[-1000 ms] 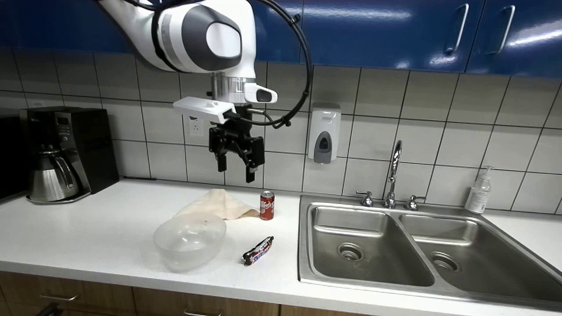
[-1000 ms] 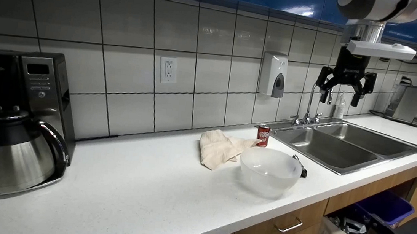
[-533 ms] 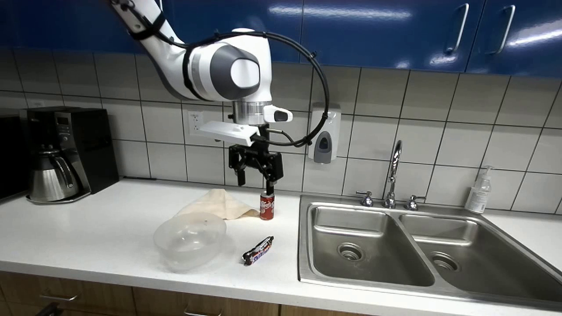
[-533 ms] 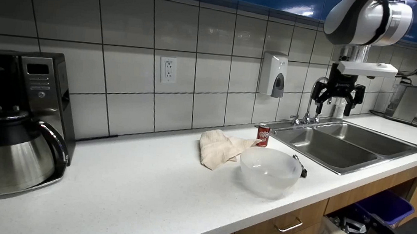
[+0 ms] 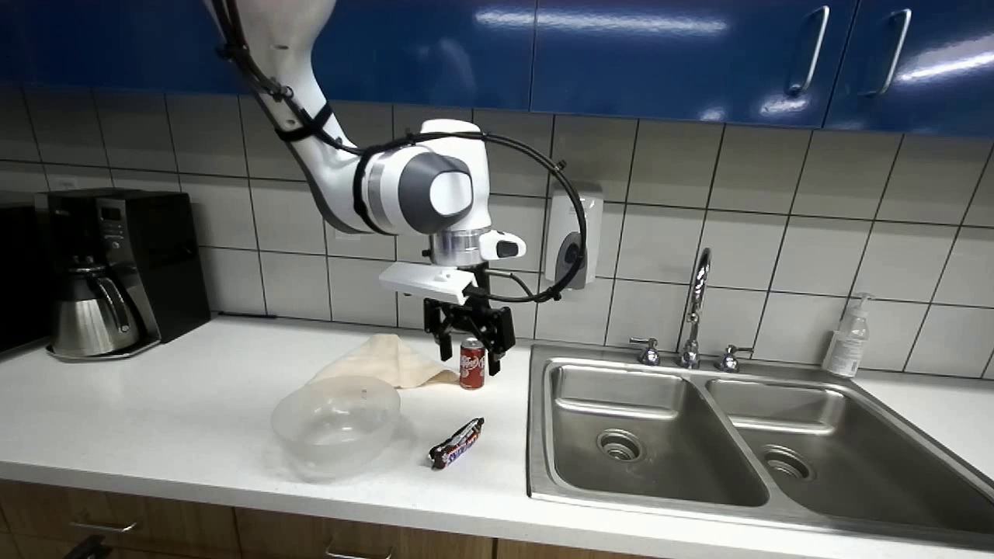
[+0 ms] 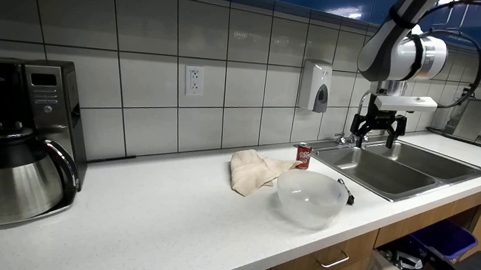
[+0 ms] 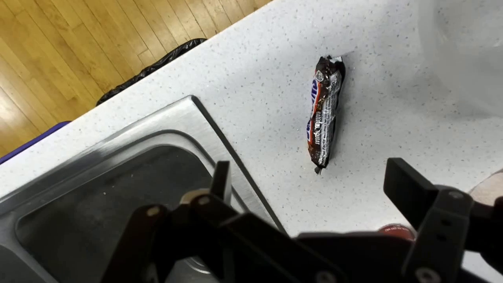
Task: Put the candy bar into the bowl
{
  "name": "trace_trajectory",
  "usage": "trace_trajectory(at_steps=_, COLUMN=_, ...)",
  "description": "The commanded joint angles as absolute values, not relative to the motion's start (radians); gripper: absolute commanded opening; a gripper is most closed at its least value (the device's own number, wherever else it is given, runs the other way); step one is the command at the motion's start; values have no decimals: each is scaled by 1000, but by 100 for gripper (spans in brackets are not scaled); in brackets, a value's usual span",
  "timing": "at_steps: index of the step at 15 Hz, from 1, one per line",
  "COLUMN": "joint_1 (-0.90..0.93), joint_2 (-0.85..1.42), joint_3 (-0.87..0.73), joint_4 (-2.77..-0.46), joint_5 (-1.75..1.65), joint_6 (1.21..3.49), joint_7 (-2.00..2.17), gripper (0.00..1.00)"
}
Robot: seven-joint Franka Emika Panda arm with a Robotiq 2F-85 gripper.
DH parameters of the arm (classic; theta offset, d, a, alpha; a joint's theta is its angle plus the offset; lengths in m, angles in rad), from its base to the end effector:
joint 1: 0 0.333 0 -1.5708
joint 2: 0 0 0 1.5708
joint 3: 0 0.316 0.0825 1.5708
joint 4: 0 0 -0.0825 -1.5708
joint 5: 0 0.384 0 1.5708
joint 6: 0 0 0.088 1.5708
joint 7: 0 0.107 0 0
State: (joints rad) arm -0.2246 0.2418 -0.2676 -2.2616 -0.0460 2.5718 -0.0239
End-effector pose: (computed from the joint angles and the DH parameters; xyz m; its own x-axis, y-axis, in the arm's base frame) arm 0.4818 -0.2578 0.2647 0.9119 -0.4043 0.0713 -0.4096 -0.9075 0.0926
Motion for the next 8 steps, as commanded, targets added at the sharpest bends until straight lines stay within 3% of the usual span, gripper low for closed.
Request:
trace_trajectory(at_steps=1, joint_1=-234, joint_2=338, joint_3=-248, joint_4=-2191, joint_5=-33, joint_6=2596, joint_7=-15, gripper=100)
trace_trajectory(at_steps=8, joint_1=-254, joint_2=453, joint_3=-200, joint_4=-2107, joint_5=39, joint_6=2590, joint_7=-42, gripper=100)
